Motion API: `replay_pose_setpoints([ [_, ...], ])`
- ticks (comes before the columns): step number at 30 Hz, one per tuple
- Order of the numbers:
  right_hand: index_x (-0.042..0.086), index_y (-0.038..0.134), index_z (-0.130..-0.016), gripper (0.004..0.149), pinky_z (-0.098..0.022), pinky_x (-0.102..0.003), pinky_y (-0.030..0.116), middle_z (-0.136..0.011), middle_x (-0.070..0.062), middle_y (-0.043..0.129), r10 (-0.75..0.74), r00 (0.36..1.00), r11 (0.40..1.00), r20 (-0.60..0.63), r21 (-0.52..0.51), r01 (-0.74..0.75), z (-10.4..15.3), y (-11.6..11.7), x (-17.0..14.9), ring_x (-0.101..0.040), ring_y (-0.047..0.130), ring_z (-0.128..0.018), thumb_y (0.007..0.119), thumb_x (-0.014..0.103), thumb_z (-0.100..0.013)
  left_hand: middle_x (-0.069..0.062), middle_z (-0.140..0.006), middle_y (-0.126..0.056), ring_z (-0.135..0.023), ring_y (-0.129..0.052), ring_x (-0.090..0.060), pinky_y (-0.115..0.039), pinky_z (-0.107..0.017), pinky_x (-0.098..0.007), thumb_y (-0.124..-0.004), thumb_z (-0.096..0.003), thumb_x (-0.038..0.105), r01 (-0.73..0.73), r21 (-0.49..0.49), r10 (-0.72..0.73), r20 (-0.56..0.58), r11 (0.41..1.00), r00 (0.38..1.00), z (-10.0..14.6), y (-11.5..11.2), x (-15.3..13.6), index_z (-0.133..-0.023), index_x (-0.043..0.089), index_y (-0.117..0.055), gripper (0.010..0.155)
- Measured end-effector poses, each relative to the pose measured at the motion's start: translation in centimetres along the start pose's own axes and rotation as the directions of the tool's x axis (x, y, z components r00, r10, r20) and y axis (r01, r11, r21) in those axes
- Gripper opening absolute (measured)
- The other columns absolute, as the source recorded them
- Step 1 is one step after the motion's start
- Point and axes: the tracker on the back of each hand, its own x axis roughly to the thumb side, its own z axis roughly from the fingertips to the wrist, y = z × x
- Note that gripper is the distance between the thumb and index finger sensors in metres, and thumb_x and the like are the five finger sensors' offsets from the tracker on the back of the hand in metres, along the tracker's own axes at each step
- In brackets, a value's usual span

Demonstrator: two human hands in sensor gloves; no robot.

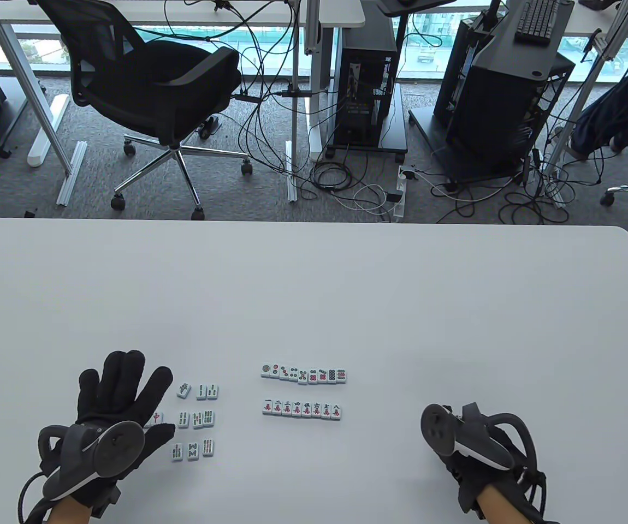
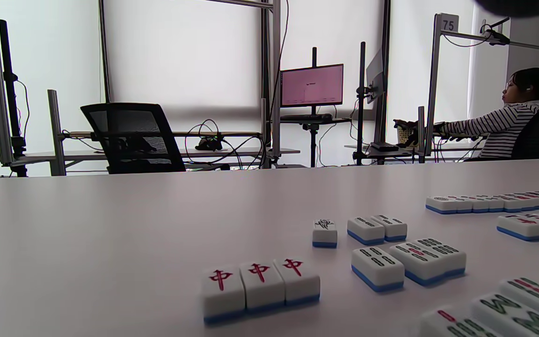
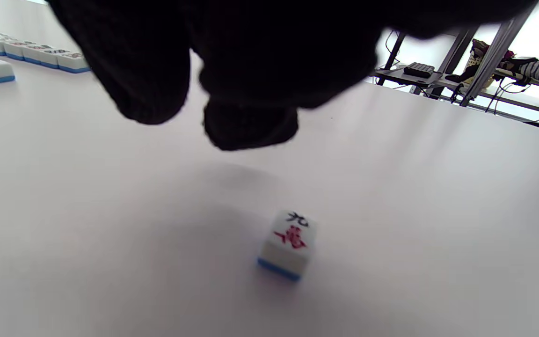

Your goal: Mahjong suit sorting

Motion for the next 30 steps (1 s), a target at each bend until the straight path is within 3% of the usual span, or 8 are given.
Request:
replay_pose_setpoints([
  [4,0.008,0.066,-0.102,0.066,-0.017,-0.029,0.083,-0.057,-0.007,0.096,0.020,0.999,0.996,-0.042,0.093,-0.016,0.5,2.0,-1.4,-0.015,0.091,-0.023,0.085,0.037,-0.045,0.010,-0.115,0.004,-0.115,-0.003,-0.023,-0.014,-0.082,-0.058,-0.061,-0.0360,0.074,0.005,-0.006,-0.005,-0.001,1.000,1.000,0.0,0.0,0.1,-0.107,0.048,-0.024,0.085],
  [10,0.009,0.064,-0.103,0.067,-0.017,-0.029,0.083,-0.057,-0.006,0.095,0.107,0.993,0.991,-0.047,0.080,-0.103,0.5,4.1,-1.8,-0.014,0.091,-0.024,0.085,0.036,-0.045,0.010,-0.115,0.004,-0.115,-0.003,-0.024,-0.014,-0.082,-0.058,-0.061,-0.0360,0.074,0.012,-0.021,-0.012,0.000,1.000,1.000,-0.1,-0.2,0.3,-0.107,0.048,-0.024,0.085],
  [20,0.003,0.073,-0.093,0.060,-0.012,-0.026,0.082,-0.050,-0.003,0.096,0.154,0.987,0.988,0.034,0.020,-0.155,-0.3,3.6,-0.5,-0.011,0.090,-0.018,0.085,0.034,-0.044,0.010,-0.115,0.004,-0.115,-0.003,-0.023,-0.014,-0.082,-0.058,-0.061,-0.0362,0.074,0.015,-0.023,-0.015,0.003,1.000,1.000,-0.2,-0.3,0.5,-0.107,0.048,-0.024,0.085],
  [26,0.003,0.073,-0.093,0.059,-0.012,-0.027,0.082,-0.050,-0.004,0.096,-0.003,0.988,0.982,0.151,-0.187,0.031,-2.1,1.2,4.7,-0.012,0.090,-0.017,0.085,0.035,-0.044,0.010,-0.115,0.004,-0.115,-0.003,-0.023,-0.014,-0.082,-0.058,-0.061,-0.0361,0.074,0.005,-0.018,-0.005,0.001,1.000,1.000,-0.2,-0.3,0.3,-0.107,0.048,-0.024,0.085],
  [30,0.004,0.073,-0.092,0.059,-0.012,-0.026,0.082,-0.050,-0.003,0.096,0.041,0.979,0.961,0.201,-0.277,0.016,-3.7,0.1,8.2,-0.011,0.090,-0.017,0.085,0.035,-0.043,0.010,-0.115,0.004,-0.115,-0.003,-0.023,-0.014,-0.082,-0.058,-0.061,-0.0360,0.074,-0.001,-0.011,0.001,0.003,1.000,1.000,-0.2,-0.3,0.3,-0.107,0.048,-0.024,0.085],
])
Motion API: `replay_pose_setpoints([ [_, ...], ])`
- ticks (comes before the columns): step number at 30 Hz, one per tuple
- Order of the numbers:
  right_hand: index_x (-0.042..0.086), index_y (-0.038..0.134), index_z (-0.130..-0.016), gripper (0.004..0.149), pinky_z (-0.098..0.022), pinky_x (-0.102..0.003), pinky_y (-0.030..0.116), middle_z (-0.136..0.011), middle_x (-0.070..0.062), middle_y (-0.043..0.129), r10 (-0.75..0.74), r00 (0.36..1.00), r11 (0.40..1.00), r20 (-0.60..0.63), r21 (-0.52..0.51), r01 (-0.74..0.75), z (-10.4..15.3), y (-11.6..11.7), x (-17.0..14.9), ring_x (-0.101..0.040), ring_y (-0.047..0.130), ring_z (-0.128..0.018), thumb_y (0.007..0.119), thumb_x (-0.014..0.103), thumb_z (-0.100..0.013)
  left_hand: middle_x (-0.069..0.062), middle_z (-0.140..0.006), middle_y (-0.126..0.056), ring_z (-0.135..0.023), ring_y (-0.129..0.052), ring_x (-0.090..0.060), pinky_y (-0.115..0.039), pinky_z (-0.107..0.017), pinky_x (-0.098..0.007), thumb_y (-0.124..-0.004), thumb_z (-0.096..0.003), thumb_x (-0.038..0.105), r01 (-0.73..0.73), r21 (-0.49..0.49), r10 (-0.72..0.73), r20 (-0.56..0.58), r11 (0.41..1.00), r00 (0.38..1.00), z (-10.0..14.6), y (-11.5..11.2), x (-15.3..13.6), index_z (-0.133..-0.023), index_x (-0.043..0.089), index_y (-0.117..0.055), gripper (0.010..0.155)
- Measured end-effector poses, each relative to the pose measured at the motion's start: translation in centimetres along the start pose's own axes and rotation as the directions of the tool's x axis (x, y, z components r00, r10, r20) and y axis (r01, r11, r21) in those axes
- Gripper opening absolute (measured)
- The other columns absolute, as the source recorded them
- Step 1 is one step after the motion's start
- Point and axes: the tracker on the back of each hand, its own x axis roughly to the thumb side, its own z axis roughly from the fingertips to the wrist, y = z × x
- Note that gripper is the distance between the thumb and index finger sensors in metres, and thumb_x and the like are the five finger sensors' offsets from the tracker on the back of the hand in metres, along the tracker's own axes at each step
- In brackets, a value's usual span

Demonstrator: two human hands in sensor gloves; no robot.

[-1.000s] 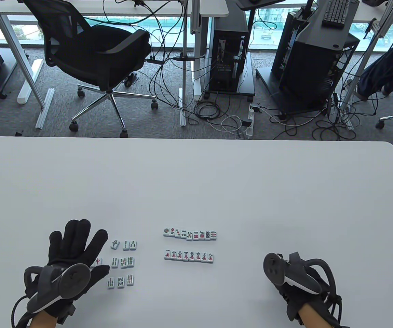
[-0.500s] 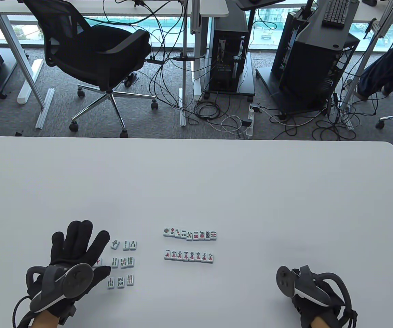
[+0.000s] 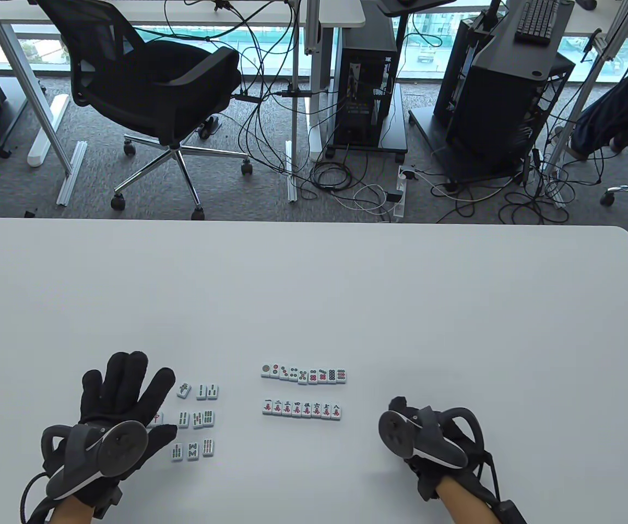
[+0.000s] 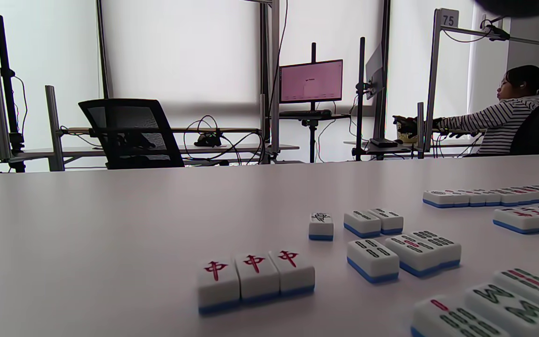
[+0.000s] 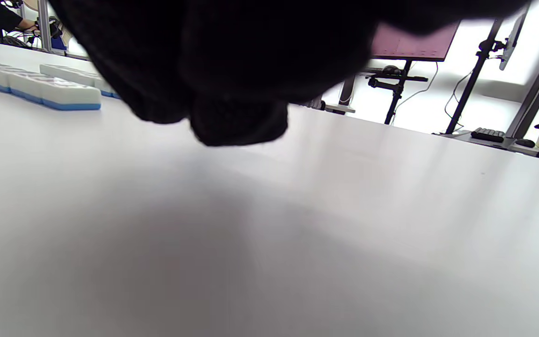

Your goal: Mahjong suit sorting

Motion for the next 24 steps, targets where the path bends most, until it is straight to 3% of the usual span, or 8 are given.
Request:
replay_pose_setpoints([
  [10,0.004,0.074,-0.092,0.059,-0.012,-0.027,0.082,-0.050,-0.004,0.096,-0.050,0.997,0.995,0.056,0.092,0.045,-3.5,0.0,4.0,-0.012,0.090,-0.017,0.085,0.035,-0.044,0.010,-0.115,0.003,-0.115,-0.003,-0.023,-0.014,-0.082,-0.058,-0.061,-0.0362,0.074,-0.022,0.011,0.022,0.003,1.000,1.000,0.1,0.0,-0.4,-0.108,0.048,-0.024,0.085],
  [24,0.006,0.072,-0.095,0.058,-0.012,-0.027,0.082,-0.049,-0.003,0.095,-0.047,0.996,0.997,0.078,0.073,0.041,-4.1,0.5,5.4,-0.012,0.090,-0.017,0.082,0.035,-0.046,0.010,-0.115,0.003,-0.116,-0.003,-0.023,-0.014,-0.082,-0.058,-0.061,-0.0361,0.074,-0.010,0.012,0.010,0.016,1.000,1.000,0.1,-0.1,-0.2,-0.108,0.048,-0.024,0.085],
])
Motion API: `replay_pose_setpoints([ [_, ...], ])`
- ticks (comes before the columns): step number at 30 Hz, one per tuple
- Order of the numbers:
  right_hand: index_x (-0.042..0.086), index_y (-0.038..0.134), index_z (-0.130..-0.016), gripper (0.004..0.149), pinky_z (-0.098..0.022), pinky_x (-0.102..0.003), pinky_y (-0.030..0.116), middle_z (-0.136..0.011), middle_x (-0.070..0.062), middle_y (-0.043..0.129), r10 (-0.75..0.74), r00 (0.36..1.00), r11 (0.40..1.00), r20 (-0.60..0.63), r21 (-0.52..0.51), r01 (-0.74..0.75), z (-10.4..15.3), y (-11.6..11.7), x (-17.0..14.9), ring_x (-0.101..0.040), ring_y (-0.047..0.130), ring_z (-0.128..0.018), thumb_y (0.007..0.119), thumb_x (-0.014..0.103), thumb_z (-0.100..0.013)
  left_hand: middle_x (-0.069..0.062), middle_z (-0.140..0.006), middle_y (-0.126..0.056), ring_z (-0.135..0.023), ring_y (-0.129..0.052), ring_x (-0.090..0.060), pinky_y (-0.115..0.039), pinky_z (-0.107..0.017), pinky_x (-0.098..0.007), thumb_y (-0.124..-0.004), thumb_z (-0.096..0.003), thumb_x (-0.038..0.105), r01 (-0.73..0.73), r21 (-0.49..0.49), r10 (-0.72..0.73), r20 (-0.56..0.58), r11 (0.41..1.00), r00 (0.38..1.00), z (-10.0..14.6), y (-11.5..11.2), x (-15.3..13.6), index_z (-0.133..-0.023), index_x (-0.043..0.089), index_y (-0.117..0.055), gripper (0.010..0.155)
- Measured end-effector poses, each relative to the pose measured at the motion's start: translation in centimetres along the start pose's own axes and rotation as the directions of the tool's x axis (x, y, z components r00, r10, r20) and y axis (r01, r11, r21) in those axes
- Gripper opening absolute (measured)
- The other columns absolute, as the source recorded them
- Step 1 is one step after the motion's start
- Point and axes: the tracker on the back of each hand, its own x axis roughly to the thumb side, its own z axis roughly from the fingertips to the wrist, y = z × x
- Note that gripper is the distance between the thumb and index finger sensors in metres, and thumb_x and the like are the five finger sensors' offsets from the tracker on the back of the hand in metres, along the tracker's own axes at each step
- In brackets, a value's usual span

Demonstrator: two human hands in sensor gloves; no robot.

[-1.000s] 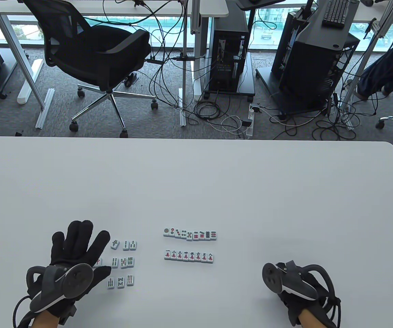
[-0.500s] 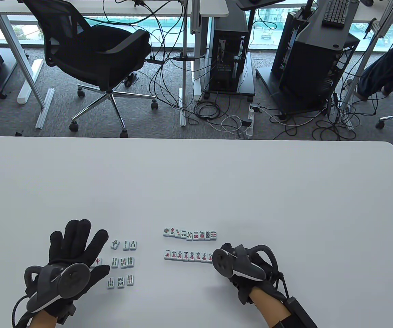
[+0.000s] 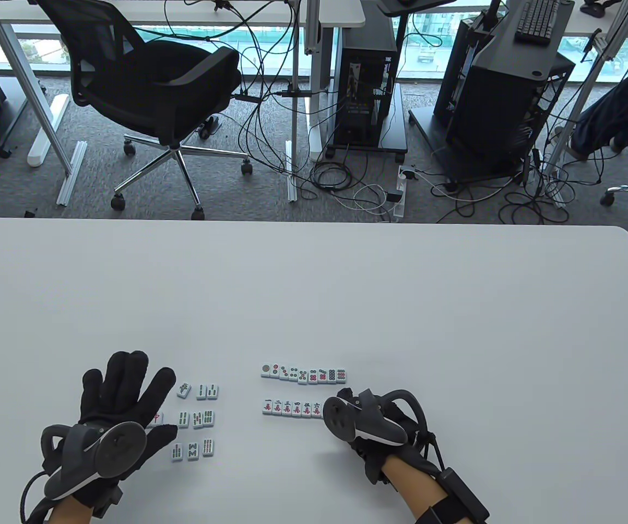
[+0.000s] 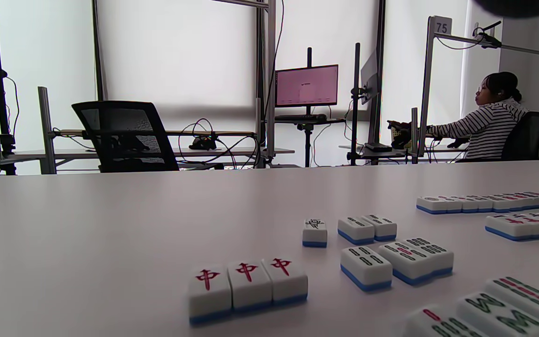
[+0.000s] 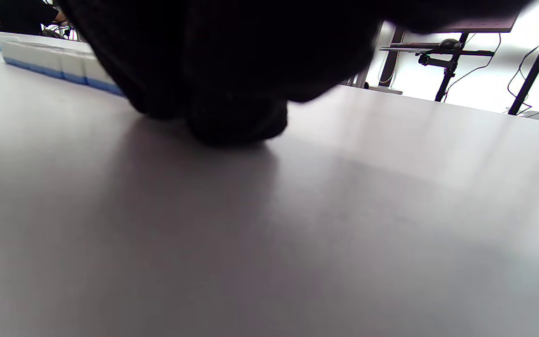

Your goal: Mahjong suit sorting

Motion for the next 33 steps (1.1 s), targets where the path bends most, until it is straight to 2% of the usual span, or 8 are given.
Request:
replay_pose_setpoints([
  [6,0.007,0.065,-0.100,0.065,-0.017,-0.028,0.083,-0.056,-0.005,0.095,-0.053,0.998,0.999,0.044,-0.011,0.054,1.3,-0.7,-0.7,-0.014,0.092,-0.023,0.079,0.042,-0.047,0.010,-0.115,0.003,-0.116,-0.003,-0.024,-0.014,-0.082,-0.058,-0.061,-0.0363,0.074,0.007,-0.003,-0.007,0.003,1.000,1.000,0.0,0.0,0.1,-0.108,0.048,-0.024,0.085],
  [12,0.007,0.060,-0.103,0.072,-0.023,-0.032,0.084,-0.065,-0.009,0.093,-0.090,0.996,0.987,-0.004,-0.132,0.089,4.2,-2.4,-3.6,-0.019,0.093,-0.031,0.075,0.049,-0.047,0.010,-0.115,0.003,-0.115,-0.003,-0.023,-0.014,-0.082,-0.058,-0.062,-0.0361,0.074,0.003,0.009,-0.003,0.005,1.000,1.000,0.0,0.0,0.1,-0.107,0.048,-0.024,0.085],
  [18,0.011,0.060,-0.105,0.070,-0.034,-0.039,0.085,-0.077,-0.011,0.090,-0.165,0.986,0.960,-0.036,-0.235,0.152,7.6,-4.5,-6.8,-0.025,0.094,-0.045,0.072,0.051,-0.048,0.010,-0.115,0.003,-0.115,-0.003,-0.024,-0.014,-0.082,-0.058,-0.061,-0.0360,0.074,0.008,-0.003,-0.008,0.006,1.000,1.000,0.0,-0.2,0.2,-0.107,0.048,-0.024,0.085],
  [23,0.013,0.055,-0.107,0.073,-0.048,-0.046,0.081,-0.091,-0.013,0.082,-0.207,0.974,0.934,-0.089,-0.315,0.169,10.6,-4.7,-9.7,-0.032,0.090,-0.063,0.070,0.054,-0.049,0.010,-0.115,0.004,-0.115,-0.002,-0.023,-0.014,-0.082,-0.058,-0.061,-0.0361,0.074,0.018,-0.018,-0.018,0.003,1.000,1.000,0.0,-0.5,0.2,-0.107,0.048,-0.024,0.085],
  [26,0.018,0.042,-0.112,0.077,-0.062,-0.054,0.070,-0.106,-0.015,0.064,-0.212,0.971,0.921,-0.112,-0.356,0.160,12.2,-4.0,-11.0,-0.036,0.077,-0.082,0.066,0.056,-0.050,0.011,-0.115,0.004,-0.115,-0.002,-0.022,-0.013,-0.082,-0.057,-0.061,-0.0361,0.074,0.028,-0.032,-0.028,-0.001,0.999,1.000,-0.1,-0.8,0.2,-0.107,0.048,-0.024,0.085],
  [28,0.024,0.032,-0.114,0.078,-0.071,-0.060,0.056,-0.116,-0.016,0.040,-0.209,0.970,0.917,-0.124,-0.369,0.150,12.9,-3.4,-11.7,-0.041,0.057,-0.097,0.063,0.059,-0.051,0.010,-0.115,0.004,-0.115,-0.002,-0.022,-0.013,-0.082,-0.058,-0.061,-0.0360,0.074,0.032,-0.042,-0.033,-0.004,0.999,0.999,-0.2,-1.0,0.2,-0.107,0.048,-0.023,0.085],
  [30,0.028,0.022,-0.113,0.080,-0.075,-0.066,0.041,-0.118,-0.015,0.021,-0.199,0.969,0.928,-0.147,-0.347,0.138,13.1,-3.0,-12.1,-0.043,0.037,-0.104,0.060,0.061,-0.051,0.011,-0.115,0.004,-0.115,-0.002,-0.022,-0.013,-0.082,-0.058,-0.061,-0.0360,0.074,0.039,-0.052,-0.039,-0.006,0.998,0.999,-0.2,-1.2,0.2,-0.107,0.048,-0.023,0.085],
  [33,0.034,0.013,-0.110,0.079,-0.075,-0.069,0.023,-0.118,-0.009,0.005,-0.207,0.965,0.920,-0.159,-0.366,0.137,12.9,-2.8,-12.4,-0.043,0.015,-0.106,0.057,0.062,-0.051,0.011,-0.115,0.004,-0.115,-0.002,-0.022,-0.013,-0.081,-0.058,-0.061,-0.0360,0.074,0.041,-0.057,-0.041,-0.010,0.998,0.999,-0.3,-1.3,0.3,-0.107,0.048,-0.023,0.085],
])
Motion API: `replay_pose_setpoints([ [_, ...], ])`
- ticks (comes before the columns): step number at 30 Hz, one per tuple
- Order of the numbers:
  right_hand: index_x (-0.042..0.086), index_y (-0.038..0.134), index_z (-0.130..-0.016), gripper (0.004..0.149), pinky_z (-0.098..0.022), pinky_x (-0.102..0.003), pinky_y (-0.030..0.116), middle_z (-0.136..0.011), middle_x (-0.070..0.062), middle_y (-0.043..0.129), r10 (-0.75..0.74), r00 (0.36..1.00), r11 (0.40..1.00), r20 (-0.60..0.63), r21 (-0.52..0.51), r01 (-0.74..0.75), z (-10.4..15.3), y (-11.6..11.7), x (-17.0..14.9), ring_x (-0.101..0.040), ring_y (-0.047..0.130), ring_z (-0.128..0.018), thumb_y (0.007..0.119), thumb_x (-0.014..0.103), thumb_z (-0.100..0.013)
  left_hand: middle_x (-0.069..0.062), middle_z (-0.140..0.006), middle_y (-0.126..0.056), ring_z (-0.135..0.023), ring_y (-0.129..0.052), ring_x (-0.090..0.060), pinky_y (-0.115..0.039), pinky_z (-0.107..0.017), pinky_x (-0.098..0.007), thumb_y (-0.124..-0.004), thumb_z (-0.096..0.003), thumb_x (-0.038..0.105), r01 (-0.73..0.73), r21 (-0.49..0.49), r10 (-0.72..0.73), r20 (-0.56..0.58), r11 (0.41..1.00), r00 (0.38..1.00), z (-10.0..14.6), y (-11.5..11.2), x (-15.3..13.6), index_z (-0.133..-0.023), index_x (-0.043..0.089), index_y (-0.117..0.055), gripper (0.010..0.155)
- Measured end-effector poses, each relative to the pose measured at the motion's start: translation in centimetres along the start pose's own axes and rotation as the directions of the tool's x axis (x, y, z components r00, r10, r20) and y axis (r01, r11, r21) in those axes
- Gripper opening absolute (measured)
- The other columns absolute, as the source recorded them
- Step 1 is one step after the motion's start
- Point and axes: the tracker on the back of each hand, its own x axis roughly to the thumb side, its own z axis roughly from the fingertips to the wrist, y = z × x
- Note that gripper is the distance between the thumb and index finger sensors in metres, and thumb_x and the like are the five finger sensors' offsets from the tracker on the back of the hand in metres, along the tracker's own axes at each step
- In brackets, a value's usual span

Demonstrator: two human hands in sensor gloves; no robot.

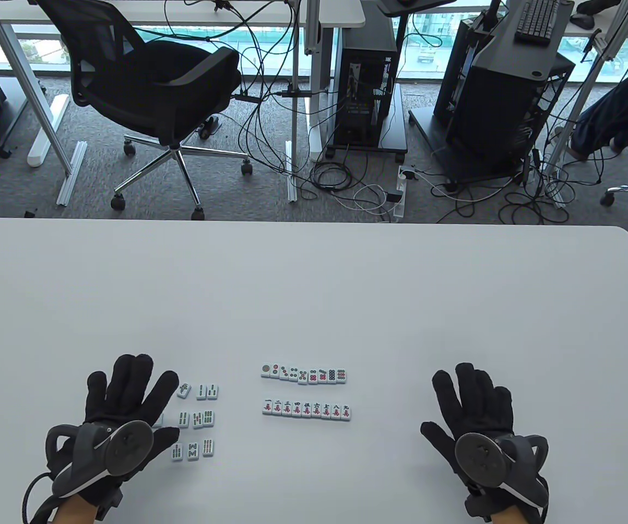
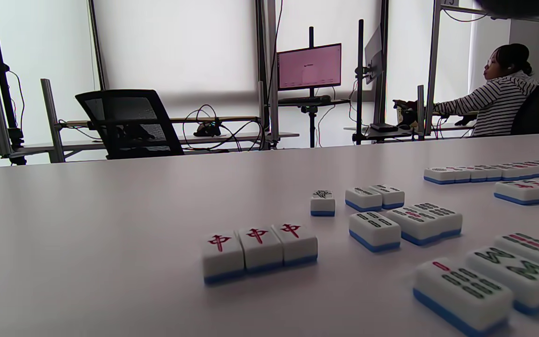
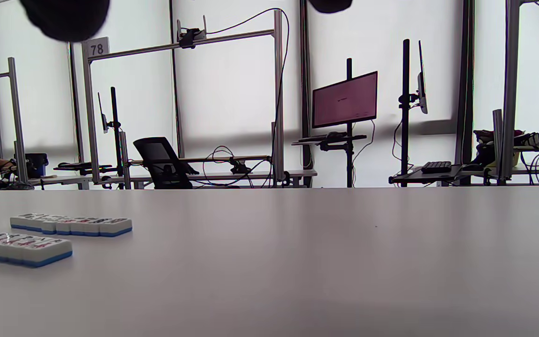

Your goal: Mahjong suit sorting

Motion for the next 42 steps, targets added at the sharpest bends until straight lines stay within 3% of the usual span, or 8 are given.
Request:
replay_pose_setpoints([
  [4,0.036,0.005,-0.107,0.079,-0.072,-0.070,0.011,-0.114,-0.004,-0.006,0.027,1.000,1.000,-0.009,-0.007,-0.027,-0.2,0.7,0.2,-0.041,-0.002,-0.103,0.053,0.064,-0.051,0.010,-0.115,0.004,-0.115,-0.001,-0.022,-0.011,-0.081,-0.058,-0.061,-0.0358,0.075,0.017,-0.001,-0.017,0.002,1.000,1.000,-0.2,-0.3,0.1,-0.107,0.048,-0.023,0.085],
  [8,0.037,0.003,-0.106,0.079,-0.071,-0.070,0.006,-0.114,-0.004,-0.009,0.096,0.995,0.995,-0.001,0.003,-0.096,0.0,1.2,0.4,-0.041,-0.007,-0.101,0.051,0.066,-0.050,0.011,-0.115,0.004,-0.115,0.000,-0.022,-0.009,-0.080,-0.058,-0.061,-0.0357,0.075,0.010,-0.021,-0.011,-0.009,1.000,1.000,-0.3,-0.7,-0.2,-0.107,0.048,-0.023,0.085],
  [23,0.037,0.006,-0.107,0.079,-0.069,-0.070,0.005,-0.115,-0.006,-0.005,0.101,0.995,0.994,-0.009,0.044,-0.101,-0.1,1.9,1.1,-0.040,-0.007,-0.102,0.053,0.066,-0.050,0.010,-0.118,-0.002,-0.118,-0.009,-0.023,-0.017,-0.083,-0.058,-0.061,-0.0355,0.074,0.087,-0.047,-0.088,-0.026,0.995,0.996,-1.1,-1.4,0.2,-0.107,0.048,-0.026,0.084],
  [27,0.037,0.007,-0.107,0.079,-0.069,-0.070,0.004,-0.115,-0.006,-0.005,0.092,0.996,0.995,0.001,0.045,-0.092,0.0,1.8,1.2,-0.039,-0.008,-0.101,0.053,0.066,-0.049,0.010,-0.120,-0.009,-0.119,-0.017,-0.023,-0.025,-0.084,-0.058,-0.063,-0.0349,0.074,0.137,-0.026,-0.137,-0.010,0.990,0.991,-2.4,0.0,0.9,-0.108,0.048,-0.029,0.084],
  [32,0.037,0.007,-0.107,0.080,-0.068,-0.070,0.002,-0.115,-0.006,-0.005,0.061,0.998,0.998,0.004,0.031,-0.061,0.1,1.4,1.2,-0.038,-0.009,-0.101,0.054,0.066,-0.050,0.010,-0.121,-0.042,-0.117,-0.053,-0.022,-0.049,-0.081,-0.059,-0.071,-0.0281,0.075,0.251,0.005,-0.251,0.043,0.968,0.967,-4.9,3.7,1.7,-0.107,0.045,-0.042,0.089],
  [35,0.037,0.007,-0.107,0.080,-0.068,-0.070,0.002,-0.115,-0.006,-0.005,0.045,0.999,0.999,0.013,0.025,-0.045,0.1,1.3,1.2,-0.038,-0.010,-0.101,0.054,0.066,-0.050,0.011,-0.116,-0.057,-0.110,-0.069,-0.019,-0.061,-0.077,-0.054,-0.076,-0.0260,0.073,0.296,-0.006,-0.295,0.040,0.955,0.955,-6.5,4.5,1.6,-0.105,0.044,-0.048,0.089],
  [38,0.037,0.007,-0.107,0.080,-0.068,-0.070,0.002,-0.115,-0.007,-0.005,0.027,0.999,0.999,0.021,0.020,-0.027,0.1,1.2,1.3,-0.038,-0.010,-0.101,0.054,0.066,-0.050,0.013,-0.105,-0.075,-0.097,-0.085,-0.017,-0.068,-0.073,-0.052,-0.081,-0.0252,0.069,0.320,-0.079,-0.317,0.045,0.944,0.947,-8.0,3.6,1.8,-0.102,0.042,-0.058,0.084],
  [42,0.037,0.007,-0.108,0.080,-0.069,-0.070,0.002,-0.115,-0.007,-0.004,0.013,1.000,1.000,0.028,0.025,-0.014,0.1,1.3,1.2,-0.038,-0.009,-0.101,0.054,0.066,-0.050,0.016,-0.079,-0.094,-0.067,-0.100,-0.013,-0.077,-0.064,-0.046,-0.086,-0.0252,0.061,0.413,-0.159,-0.403,0.094,0.897,0.910,-10.1,0.2,2.7,-0.093,0.039,-0.072,0.073],
])
